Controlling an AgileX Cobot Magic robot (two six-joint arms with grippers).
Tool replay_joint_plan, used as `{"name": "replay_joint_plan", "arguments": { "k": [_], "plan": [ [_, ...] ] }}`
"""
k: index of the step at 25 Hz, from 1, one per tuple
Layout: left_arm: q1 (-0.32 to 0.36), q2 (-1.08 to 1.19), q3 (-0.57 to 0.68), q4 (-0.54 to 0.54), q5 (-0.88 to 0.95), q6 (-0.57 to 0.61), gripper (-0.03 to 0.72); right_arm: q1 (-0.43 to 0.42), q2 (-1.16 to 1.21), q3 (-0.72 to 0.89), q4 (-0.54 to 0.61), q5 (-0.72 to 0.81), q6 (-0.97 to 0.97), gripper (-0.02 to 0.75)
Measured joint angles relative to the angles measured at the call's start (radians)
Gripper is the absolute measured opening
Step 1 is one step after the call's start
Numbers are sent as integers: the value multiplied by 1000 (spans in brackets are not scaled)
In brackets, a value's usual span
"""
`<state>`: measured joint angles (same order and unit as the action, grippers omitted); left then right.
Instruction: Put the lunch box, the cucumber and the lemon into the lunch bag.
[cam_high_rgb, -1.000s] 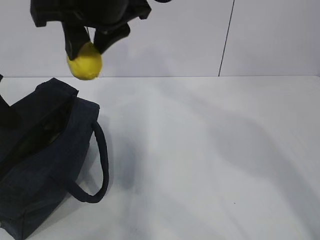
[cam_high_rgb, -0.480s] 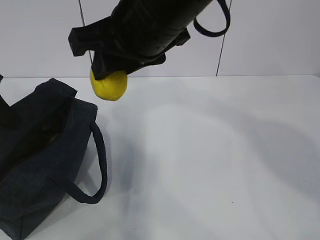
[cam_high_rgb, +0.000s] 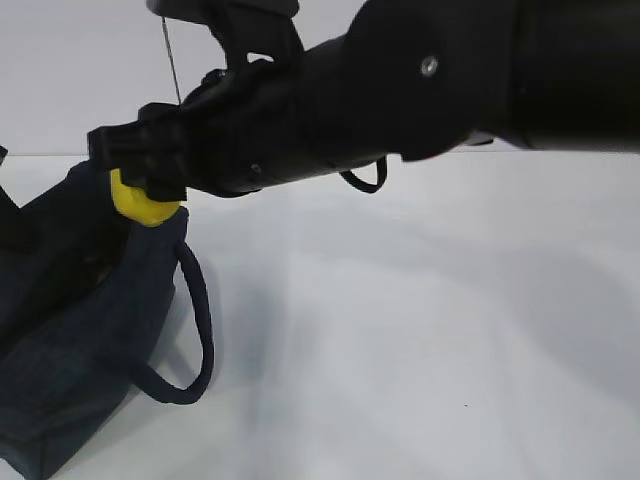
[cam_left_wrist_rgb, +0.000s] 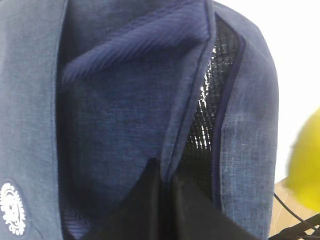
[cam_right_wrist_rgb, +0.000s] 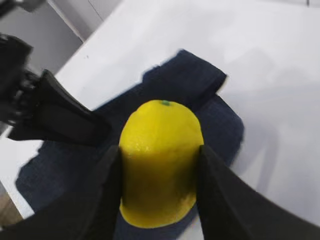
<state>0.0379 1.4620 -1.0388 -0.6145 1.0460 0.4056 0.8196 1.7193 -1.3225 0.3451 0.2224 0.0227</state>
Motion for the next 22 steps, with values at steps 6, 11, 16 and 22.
{"name": "replay_joint_plan", "arguments": {
  "k": [6, 11, 16, 22],
  "plan": [
    [0, 0, 0, 0, -2, 0, -7, 62, 56, 8, 5, -155, -23, 342],
    [0, 0, 0, 0, -2, 0, -7, 65, 110, 9, 8, -187, -23, 342],
    [0, 0, 0, 0, -2, 0, -7, 65, 143, 9, 9, -265, -23, 341],
    [0, 0, 0, 0, -2, 0, -7, 65, 186, 9, 24, -263, -23, 340]
  ]
}}
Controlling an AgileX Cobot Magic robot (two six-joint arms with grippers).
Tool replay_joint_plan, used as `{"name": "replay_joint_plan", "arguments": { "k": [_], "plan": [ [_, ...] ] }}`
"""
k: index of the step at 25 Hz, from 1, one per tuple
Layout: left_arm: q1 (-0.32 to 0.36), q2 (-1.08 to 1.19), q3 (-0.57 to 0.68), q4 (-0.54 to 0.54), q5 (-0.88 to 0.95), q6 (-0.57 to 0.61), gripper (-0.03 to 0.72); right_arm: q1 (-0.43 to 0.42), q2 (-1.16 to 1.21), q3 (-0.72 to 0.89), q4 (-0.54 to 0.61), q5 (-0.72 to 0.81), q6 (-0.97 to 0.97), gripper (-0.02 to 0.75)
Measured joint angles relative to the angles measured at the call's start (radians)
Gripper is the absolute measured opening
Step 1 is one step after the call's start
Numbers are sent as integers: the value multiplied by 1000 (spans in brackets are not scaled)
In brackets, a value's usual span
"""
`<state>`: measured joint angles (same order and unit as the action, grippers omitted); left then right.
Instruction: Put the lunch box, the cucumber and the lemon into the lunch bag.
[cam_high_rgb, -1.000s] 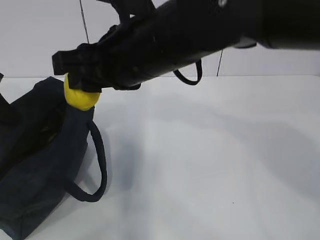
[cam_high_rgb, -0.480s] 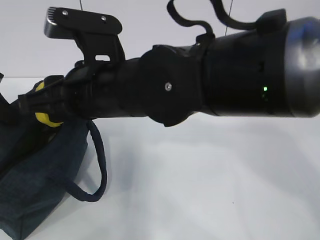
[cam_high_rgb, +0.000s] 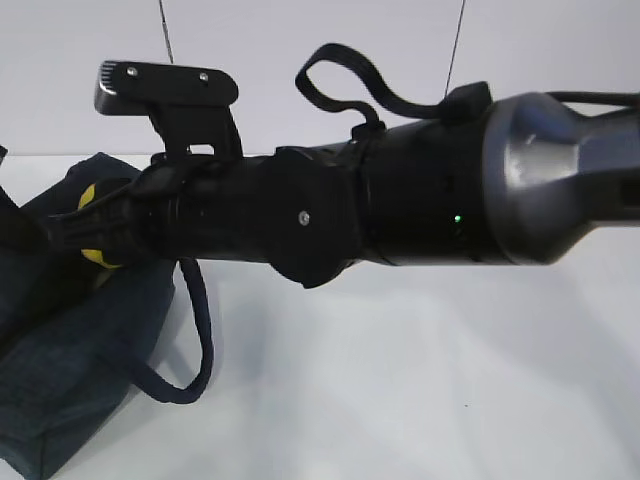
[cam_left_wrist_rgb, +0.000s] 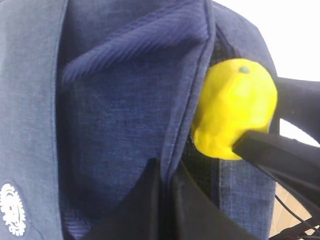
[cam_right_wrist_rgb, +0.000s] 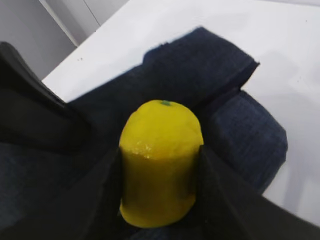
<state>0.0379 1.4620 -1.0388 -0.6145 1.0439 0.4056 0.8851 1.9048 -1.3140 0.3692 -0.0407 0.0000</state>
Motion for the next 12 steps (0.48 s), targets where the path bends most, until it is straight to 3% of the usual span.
{"name": "replay_joint_plan", "arguments": {
  "k": [12],
  "plan": [
    [0, 0, 0, 0, -2, 0, -7, 0, 33, 0, 40, -18, 0, 342]
  ]
}}
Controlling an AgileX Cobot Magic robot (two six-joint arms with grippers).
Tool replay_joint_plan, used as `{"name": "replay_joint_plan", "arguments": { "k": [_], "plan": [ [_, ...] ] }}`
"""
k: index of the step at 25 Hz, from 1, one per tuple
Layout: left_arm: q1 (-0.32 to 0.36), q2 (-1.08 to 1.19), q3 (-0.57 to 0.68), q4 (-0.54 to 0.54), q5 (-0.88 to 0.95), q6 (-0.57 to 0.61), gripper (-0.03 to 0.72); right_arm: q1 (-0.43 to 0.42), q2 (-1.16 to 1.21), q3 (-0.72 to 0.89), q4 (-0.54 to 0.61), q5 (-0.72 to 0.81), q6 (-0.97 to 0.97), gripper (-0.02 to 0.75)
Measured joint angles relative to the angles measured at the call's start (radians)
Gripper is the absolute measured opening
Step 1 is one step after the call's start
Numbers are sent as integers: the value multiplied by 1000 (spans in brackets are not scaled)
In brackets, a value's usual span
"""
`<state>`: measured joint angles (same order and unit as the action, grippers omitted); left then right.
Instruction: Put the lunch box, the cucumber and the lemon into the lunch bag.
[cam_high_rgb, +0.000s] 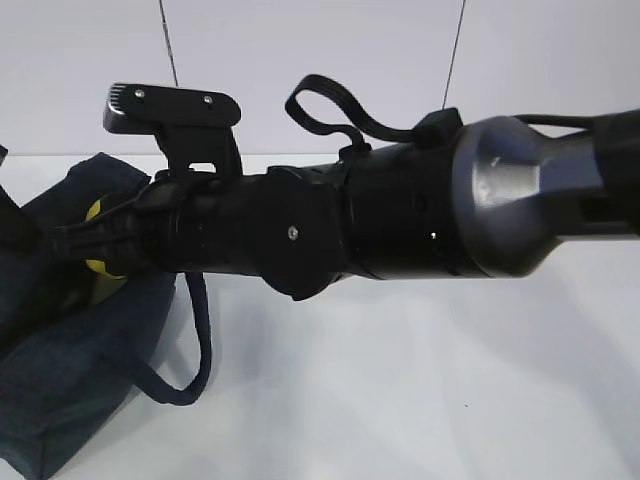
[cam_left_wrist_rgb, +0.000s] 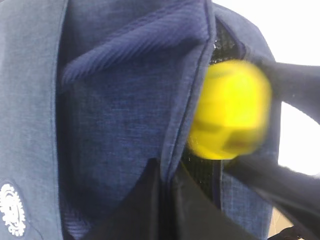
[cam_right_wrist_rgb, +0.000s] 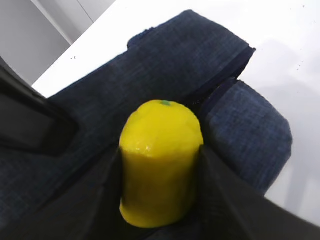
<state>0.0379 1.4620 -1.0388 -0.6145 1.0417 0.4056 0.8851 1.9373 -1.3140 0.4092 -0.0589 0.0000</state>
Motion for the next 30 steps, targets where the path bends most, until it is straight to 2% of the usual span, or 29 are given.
{"name": "replay_joint_plan", "arguments": {
  "k": [3, 7, 9, 13, 21, 25, 30],
  "plan": [
    [0, 0, 0, 0, 0, 0, -7, 0, 0, 0, -35, 0, 0, 397],
    [0, 0, 0, 0, 0, 0, -7, 0, 0, 0, -91, 0, 0, 582],
    [0, 0, 0, 0, 0, 0, -7, 0, 0, 0, -102, 4, 0, 617],
    [0, 0, 0, 0, 0, 0, -7, 0, 0, 0, -106, 8, 0, 619],
    [0, 0, 0, 0, -2, 0, -7, 0, -77, 0, -130, 59, -32, 565],
    [0, 0, 0, 0, -3, 0, -7, 0, -146, 0, -122, 183, -40, 562],
    [0, 0, 0, 0, -6, 0, -7, -23, -162, 0, -57, 391, -42, 559]
  ]
}}
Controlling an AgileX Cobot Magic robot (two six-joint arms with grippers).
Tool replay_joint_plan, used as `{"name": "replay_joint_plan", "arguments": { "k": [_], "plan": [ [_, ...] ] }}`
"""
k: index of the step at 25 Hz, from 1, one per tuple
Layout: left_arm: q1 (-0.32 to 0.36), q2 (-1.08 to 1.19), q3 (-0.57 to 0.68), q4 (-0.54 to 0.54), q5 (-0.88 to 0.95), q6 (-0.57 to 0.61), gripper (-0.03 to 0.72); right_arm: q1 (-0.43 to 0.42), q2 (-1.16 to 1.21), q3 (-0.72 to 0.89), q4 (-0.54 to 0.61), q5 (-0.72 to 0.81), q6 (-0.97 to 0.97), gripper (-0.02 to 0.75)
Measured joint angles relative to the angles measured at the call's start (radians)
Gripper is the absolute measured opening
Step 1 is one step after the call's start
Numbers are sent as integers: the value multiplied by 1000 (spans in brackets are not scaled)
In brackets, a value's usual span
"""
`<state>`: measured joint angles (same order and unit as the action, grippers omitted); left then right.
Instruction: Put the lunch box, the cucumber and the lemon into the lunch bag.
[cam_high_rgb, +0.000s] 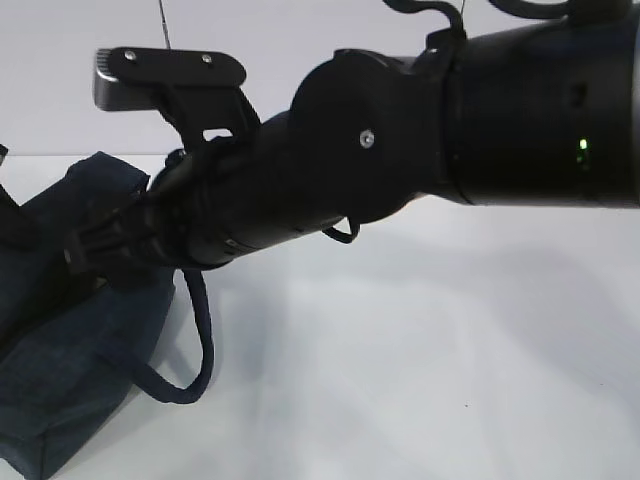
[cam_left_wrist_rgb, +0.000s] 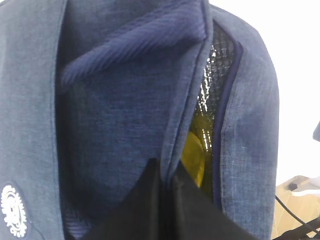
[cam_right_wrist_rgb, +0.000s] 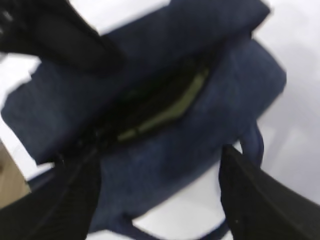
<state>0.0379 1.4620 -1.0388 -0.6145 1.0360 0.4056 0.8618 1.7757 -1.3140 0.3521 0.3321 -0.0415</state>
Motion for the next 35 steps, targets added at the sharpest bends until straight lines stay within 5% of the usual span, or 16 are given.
{"name": "replay_joint_plan", "arguments": {
  "k": [9, 22, 30, 35],
  "plan": [
    [0, 0, 0, 0, -2, 2, -7, -66, 0, 0, 294, 76, -1, 557],
    [0, 0, 0, 2, -2, 2, -7, -66, 103, 0, 549, 76, -1, 536],
    [0, 0, 0, 2, -2, 2, -7, -66, 116, 0, 576, 68, -1, 388],
    [0, 0, 0, 2, 3, 2, -7, -66, 116, 0, 579, 19, -1, 191]
  ]
}}
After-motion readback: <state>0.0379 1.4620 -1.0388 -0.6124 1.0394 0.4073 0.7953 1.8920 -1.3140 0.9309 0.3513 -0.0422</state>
